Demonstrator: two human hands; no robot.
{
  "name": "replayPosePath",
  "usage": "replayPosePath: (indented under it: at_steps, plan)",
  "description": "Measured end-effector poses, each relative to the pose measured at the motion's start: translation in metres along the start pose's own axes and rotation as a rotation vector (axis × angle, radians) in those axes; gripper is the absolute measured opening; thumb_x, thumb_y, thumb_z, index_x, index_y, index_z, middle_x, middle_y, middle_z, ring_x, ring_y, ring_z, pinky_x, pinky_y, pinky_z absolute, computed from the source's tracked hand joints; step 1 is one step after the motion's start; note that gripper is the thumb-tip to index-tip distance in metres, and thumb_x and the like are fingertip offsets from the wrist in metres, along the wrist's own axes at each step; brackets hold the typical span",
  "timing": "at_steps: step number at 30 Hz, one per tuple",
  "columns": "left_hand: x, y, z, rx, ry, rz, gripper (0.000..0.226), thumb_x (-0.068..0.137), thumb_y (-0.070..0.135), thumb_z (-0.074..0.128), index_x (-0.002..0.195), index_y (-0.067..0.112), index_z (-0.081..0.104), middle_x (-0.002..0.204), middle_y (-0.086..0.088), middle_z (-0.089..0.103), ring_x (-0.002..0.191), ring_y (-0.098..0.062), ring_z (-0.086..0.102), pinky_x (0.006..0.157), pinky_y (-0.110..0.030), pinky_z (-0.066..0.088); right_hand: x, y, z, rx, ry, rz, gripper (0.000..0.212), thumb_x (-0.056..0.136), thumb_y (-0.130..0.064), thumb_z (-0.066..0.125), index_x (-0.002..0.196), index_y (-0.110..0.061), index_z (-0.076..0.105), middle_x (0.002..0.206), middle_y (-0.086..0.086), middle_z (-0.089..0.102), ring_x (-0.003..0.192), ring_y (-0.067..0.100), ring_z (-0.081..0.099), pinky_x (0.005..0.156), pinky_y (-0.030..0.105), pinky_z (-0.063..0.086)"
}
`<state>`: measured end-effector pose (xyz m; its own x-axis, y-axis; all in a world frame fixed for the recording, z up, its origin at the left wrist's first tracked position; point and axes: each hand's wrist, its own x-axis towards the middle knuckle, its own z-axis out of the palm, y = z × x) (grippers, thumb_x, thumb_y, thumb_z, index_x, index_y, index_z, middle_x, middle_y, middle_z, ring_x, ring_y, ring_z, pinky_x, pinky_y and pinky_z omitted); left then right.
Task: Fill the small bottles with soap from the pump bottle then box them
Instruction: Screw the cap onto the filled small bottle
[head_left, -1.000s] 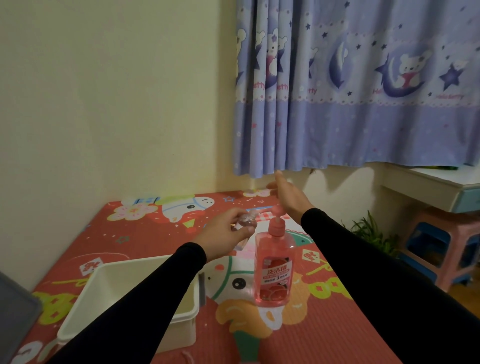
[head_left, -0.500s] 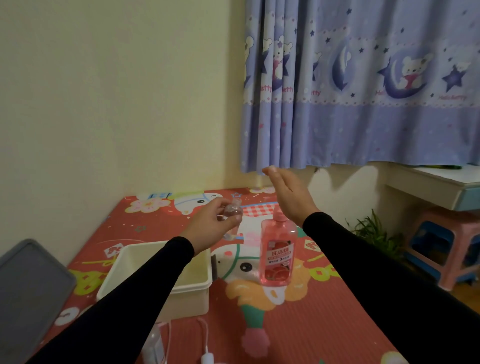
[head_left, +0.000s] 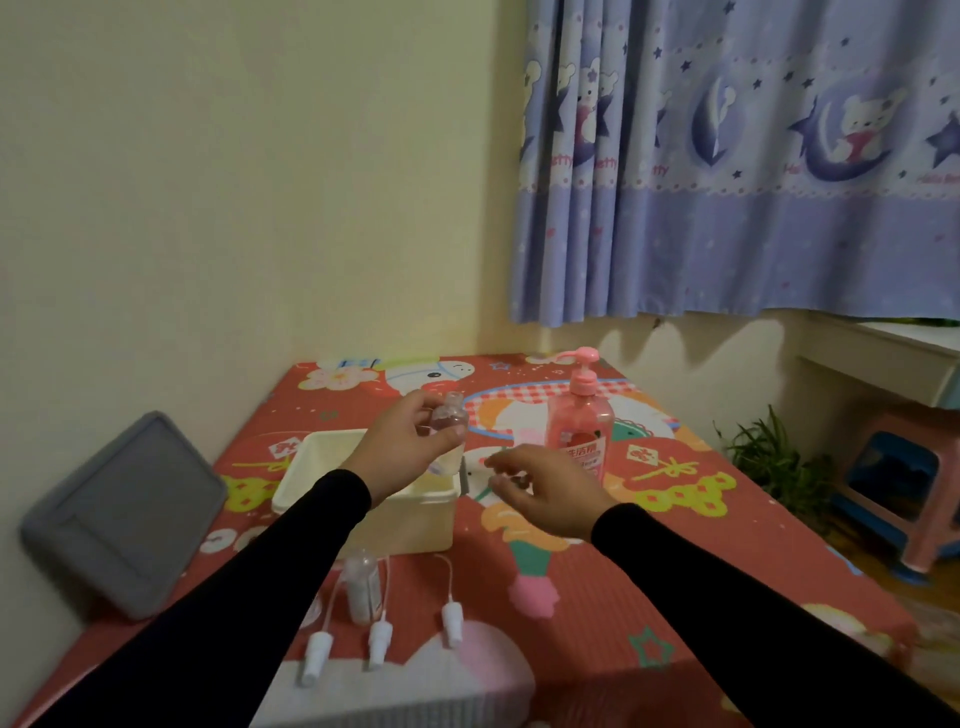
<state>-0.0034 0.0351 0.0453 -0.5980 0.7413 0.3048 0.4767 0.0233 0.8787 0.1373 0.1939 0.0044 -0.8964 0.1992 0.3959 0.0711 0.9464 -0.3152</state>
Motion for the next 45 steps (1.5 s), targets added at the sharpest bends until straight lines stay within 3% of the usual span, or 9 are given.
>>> replayPosePath:
  at_steps: [8, 13, 17, 23, 25, 31, 34, 37, 45]
  plan:
    - [-0.031, -0.013, -0.013, 0.030, 0.020, -0.027, 0.025, 0.084, 0.024, 0.073, 0.104, 0.024, 0.059, 0.107, 0.004, 0.070, 0.104, -0.011, 0.065, 0.099, -0.041, 0.047, -0.033, -0.023, 0.053, -0.164, -0.331, -0.246, 0.035, 0.091, -0.031, 0.055, 0.124, -0.026, 0.061, 0.124, 0.002, 0.062, 0.109, 0.025, 0.058, 0.085, 0.038, 0.051]
    - [-0.043, -0.021, -0.019, 0.051, 0.032, -0.052, 0.027, 0.083, 0.030, 0.073, 0.104, 0.028, 0.057, 0.108, 0.006, 0.071, 0.103, -0.013, 0.065, 0.097, -0.041, 0.049, -0.040, -0.035, 0.076, -0.208, -0.380, -0.430, 0.047, 0.075, -0.011, 0.056, 0.117, -0.029, 0.066, 0.123, 0.001, 0.063, 0.113, 0.026, 0.058, 0.081, 0.037, 0.050]
    - [-0.050, -0.027, -0.020, 0.062, 0.035, -0.067, 0.034, 0.082, 0.034, 0.073, 0.110, 0.026, 0.056, 0.109, 0.006, 0.070, 0.103, -0.014, 0.064, 0.098, -0.042, 0.049, -0.039, -0.035, 0.085, -0.221, -0.396, -0.509, 0.028, 0.075, -0.013, 0.062, 0.099, -0.023, 0.073, 0.118, 0.002, 0.066, 0.109, 0.028, 0.060, 0.075, 0.039, 0.054]
    - [-0.055, -0.031, -0.018, 0.058, 0.047, -0.058, 0.025, 0.082, 0.028, 0.073, 0.102, 0.028, 0.058, 0.105, 0.006, 0.071, 0.102, -0.015, 0.065, 0.097, -0.039, 0.048, -0.039, -0.032, 0.085, -0.156, -0.342, -0.523, 0.025, 0.086, -0.024, 0.052, 0.103, -0.020, 0.070, 0.114, 0.002, 0.067, 0.108, 0.024, 0.060, 0.079, 0.038, 0.053]
    - [-0.056, -0.031, -0.018, 0.053, 0.047, -0.063, 0.025, 0.082, 0.028, 0.073, 0.102, 0.028, 0.058, 0.105, 0.006, 0.071, 0.102, -0.016, 0.065, 0.097, -0.039, 0.049, -0.042, -0.034, 0.079, -0.107, -0.283, -0.485, 0.021, 0.089, -0.022, 0.057, 0.106, -0.019, 0.069, 0.111, 0.001, 0.068, 0.105, 0.021, 0.061, 0.080, 0.036, 0.052]
    - [-0.055, -0.034, -0.014, 0.050, 0.045, -0.061, 0.029, 0.081, 0.030, 0.074, 0.105, 0.027, 0.059, 0.106, 0.006, 0.071, 0.102, -0.013, 0.065, 0.097, -0.040, 0.049, -0.030, -0.040, 0.041, 0.241, -0.045, -0.088, 0.032, 0.093, -0.048, 0.054, 0.115, -0.029, 0.066, 0.110, -0.012, 0.069, 0.098, 0.006, 0.063, 0.085, 0.029, 0.052]
    - [-0.055, -0.035, -0.011, 0.054, 0.040, -0.067, 0.030, 0.079, 0.033, 0.075, 0.105, 0.029, 0.059, 0.106, 0.005, 0.071, 0.102, -0.015, 0.065, 0.096, -0.040, 0.050, -0.021, -0.045, 0.013, 0.573, 0.109, 0.067, 0.013, 0.093, -0.034, 0.059, 0.103, -0.031, 0.068, 0.097, -0.012, 0.071, 0.088, 0.001, 0.066, 0.079, 0.022, 0.055]
    - [-0.057, -0.034, -0.009, 0.044, 0.028, -0.069, 0.028, 0.081, 0.029, 0.073, 0.104, 0.028, 0.058, 0.103, 0.006, 0.071, 0.101, -0.019, 0.065, 0.092, -0.042, 0.052, -0.012, -0.048, -0.009, 0.804, 0.267, 0.127, 0.011, 0.095, -0.021, 0.058, 0.095, -0.027, 0.068, 0.088, -0.007, 0.071, 0.081, 0.001, 0.065, 0.076, 0.021, 0.054]
    - [-0.056, -0.032, -0.001, 0.005, -0.006, -0.052, 0.027, 0.079, 0.023, 0.076, 0.101, 0.026, 0.060, 0.102, 0.005, 0.071, 0.099, -0.014, 0.066, 0.093, -0.036, 0.050, 0.012, -0.044, -0.028, 1.257, 0.439, 0.323, 0.019, 0.096, -0.025, 0.055, 0.100, -0.010, 0.066, 0.091, 0.005, 0.065, 0.085, 0.014, 0.062, 0.082, 0.028, 0.052]
